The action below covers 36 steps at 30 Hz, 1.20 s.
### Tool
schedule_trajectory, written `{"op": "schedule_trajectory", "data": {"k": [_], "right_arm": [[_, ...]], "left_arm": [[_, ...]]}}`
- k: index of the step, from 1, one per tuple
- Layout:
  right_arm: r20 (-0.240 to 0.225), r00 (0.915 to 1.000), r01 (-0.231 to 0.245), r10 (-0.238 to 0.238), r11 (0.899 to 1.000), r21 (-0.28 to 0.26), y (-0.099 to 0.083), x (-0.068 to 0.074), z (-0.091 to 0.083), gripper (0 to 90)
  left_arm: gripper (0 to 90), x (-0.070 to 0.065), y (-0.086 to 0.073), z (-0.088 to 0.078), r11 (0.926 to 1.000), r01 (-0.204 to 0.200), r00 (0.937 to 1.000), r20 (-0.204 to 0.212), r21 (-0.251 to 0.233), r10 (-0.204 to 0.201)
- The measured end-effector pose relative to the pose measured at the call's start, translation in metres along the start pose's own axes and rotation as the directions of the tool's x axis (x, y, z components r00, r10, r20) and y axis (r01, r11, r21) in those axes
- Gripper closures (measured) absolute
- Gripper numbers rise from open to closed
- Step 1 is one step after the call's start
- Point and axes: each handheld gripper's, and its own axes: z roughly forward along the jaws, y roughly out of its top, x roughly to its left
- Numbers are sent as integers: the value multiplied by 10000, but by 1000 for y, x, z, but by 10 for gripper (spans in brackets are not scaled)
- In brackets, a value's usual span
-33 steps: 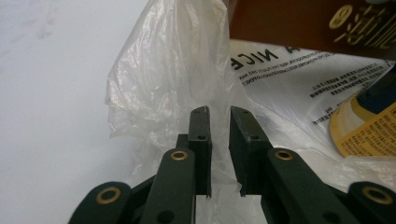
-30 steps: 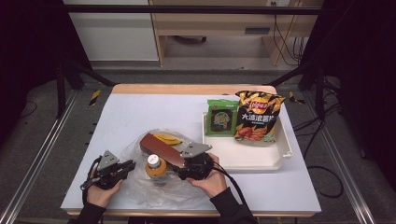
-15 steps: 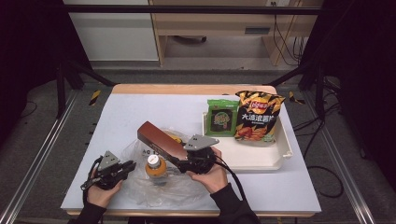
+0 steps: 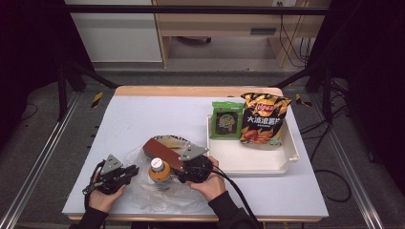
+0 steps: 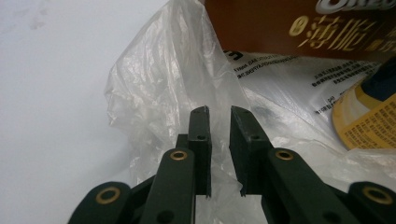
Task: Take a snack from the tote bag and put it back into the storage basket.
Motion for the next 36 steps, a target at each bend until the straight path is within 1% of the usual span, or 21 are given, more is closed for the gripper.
{"op": "schedule_trajectory", "data": {"k": [5,6,9,10,11,13,15,18,22,25,27,29,31,36], "right_arm": [[-17,10000,-17,18,9991,413,-8,-4,15,434],[-22,10000,-27,28,9996,264,-9,-4,16,433],[26,10000,91,-91,9998,167,-10,-4,15,421],[88,9999,76,-77,9999,100,-10,-3,14,411],[146,9999,81,-79,9998,-184,-9,-3,10,378],[128,9999,-33,40,9987,-505,-8,-2,0,327],[132,9999,-43,52,9979,-640,-7,-1,-11,304],[138,9999,8,1,9981,-617,-10,1,-25,290],[176,9998,-31,38,9992,-403,-25,2,-39,283],[219,9994,-260,267,9991,-348,-39,2,-44,284],[239,9989,-402,408,9989,-253,-47,2,-43,284],[160,9985,-522,524,9986,-106,-55,3,-41,281],[120,9985,-537,536,9985,58,-62,4,-37,277],[145,9968,-792,791,9969,26,-70,3,-33,263]], "left_arm": [[784,0,0,1,9999,-33,10000,17,127,32],[784,0,-1,1,9999,-16,10000,14,117,16],[784,0,-1,1,9999,-44,10000,16,163,43],[784,0,-1,1,9999,-55,10000,17,161,55],[784,0,-1,1,9999,-59,10000,24,159,58],[784,1,-1,1,9999,-42,10000,27,165,41],[784,0,-1,1,9999,-41,10000,25,157,40],[783,0,-1,1,9999,-67,10000,10,156,67],[783,1,-1,1,9999,-28,10000,27,158,27],[782,0,-1,1,9999,-32,10000,28,153,32],[782,0,-1,1,9999,-39,10000,23,157,38],[782,0,-1,1,9999,-38,10000,23,157,37],[782,0,-1,1,9999,-38,10000,26,159,38],[780,0,-1,1,9999,-58,10000,38,161,57]]}}
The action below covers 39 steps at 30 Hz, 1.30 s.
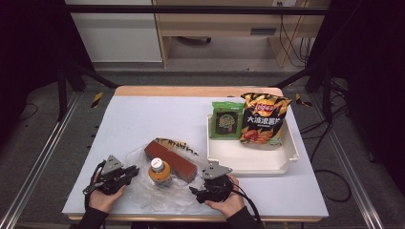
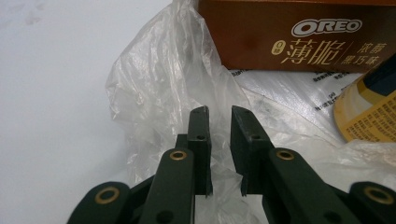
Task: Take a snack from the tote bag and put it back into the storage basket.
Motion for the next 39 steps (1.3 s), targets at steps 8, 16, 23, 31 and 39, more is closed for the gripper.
{"op": "schedule_trajectory", "data": {"k": [8,16,23,31,39], "right_arm": [[131,9999,-104,100,9996,275,-9,0,11,223],[-189,9997,-150,138,9979,-636,11,3,-14,222],[-136,9999,-22,-4,9824,-1870,43,3,-36,315],[-78,9998,-177,166,9849,-1723,85,-1,-13,461],[-5,10000,-11,10,9983,-580,78,-1,23,346]], "left_arm": [[777,-1,0,0,10000,-44,10000,-15,-13,44],[776,-1,0,0,10000,-34,10000,-17,-31,34],[776,0,0,0,10000,4,10000,-3,-39,-4],[777,0,0,0,9999,30,10000,11,-111,-30],[777,0,0,0,9999,18,10000,19,-125,-18]]}}
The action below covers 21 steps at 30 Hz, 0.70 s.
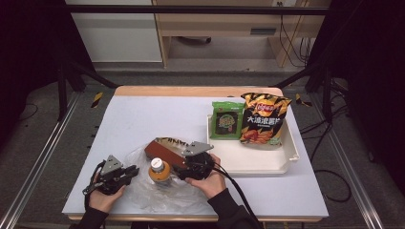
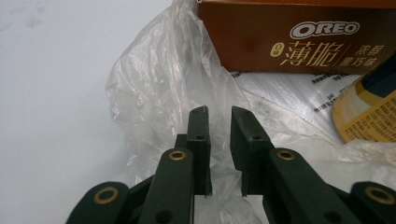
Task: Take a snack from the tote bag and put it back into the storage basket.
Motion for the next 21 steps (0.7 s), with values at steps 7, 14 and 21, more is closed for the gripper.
{"op": "schedule_trajectory", "data": {"k": [7,14,21], "right_arm": [[38,10000,-59,57,9974,715,-13,-4,12,263],[-180,9997,191,-173,9944,1044,-16,-1,25,355],[-218,9994,284,-261,9933,1124,-16,-2,28,425]], "left_arm": [[777,0,0,0,10000,-10,10000,-22,33,10],[778,0,0,0,10000,-17,10000,-28,27,17],[779,0,1,1,10000,-71,10000,-17,60,71]]}}
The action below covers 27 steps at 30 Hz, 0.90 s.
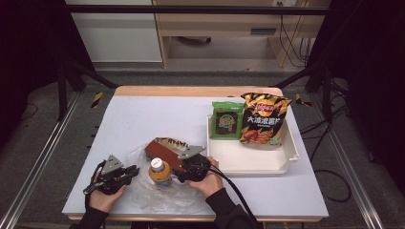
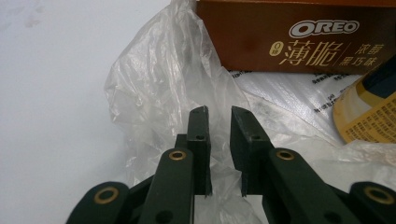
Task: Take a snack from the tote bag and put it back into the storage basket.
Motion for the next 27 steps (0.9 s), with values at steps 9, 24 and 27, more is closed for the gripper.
{"op": "schedule_trajectory", "data": {"k": [9,24,27], "right_arm": [[-99,9998,182,-184,9996,-219,3,-1,-9,437],[-187,9995,232,-268,9846,-1730,33,-4,-47,435],[-206,9996,122,-166,9808,-1947,39,-6,-54,435]], "left_arm": [[780,0,0,1,10000,66,10000,9,-26,-66],[780,-1,0,1,10000,30,10000,-3,21,-30],[780,-1,0,2,10000,29,10000,5,26,-29]]}}
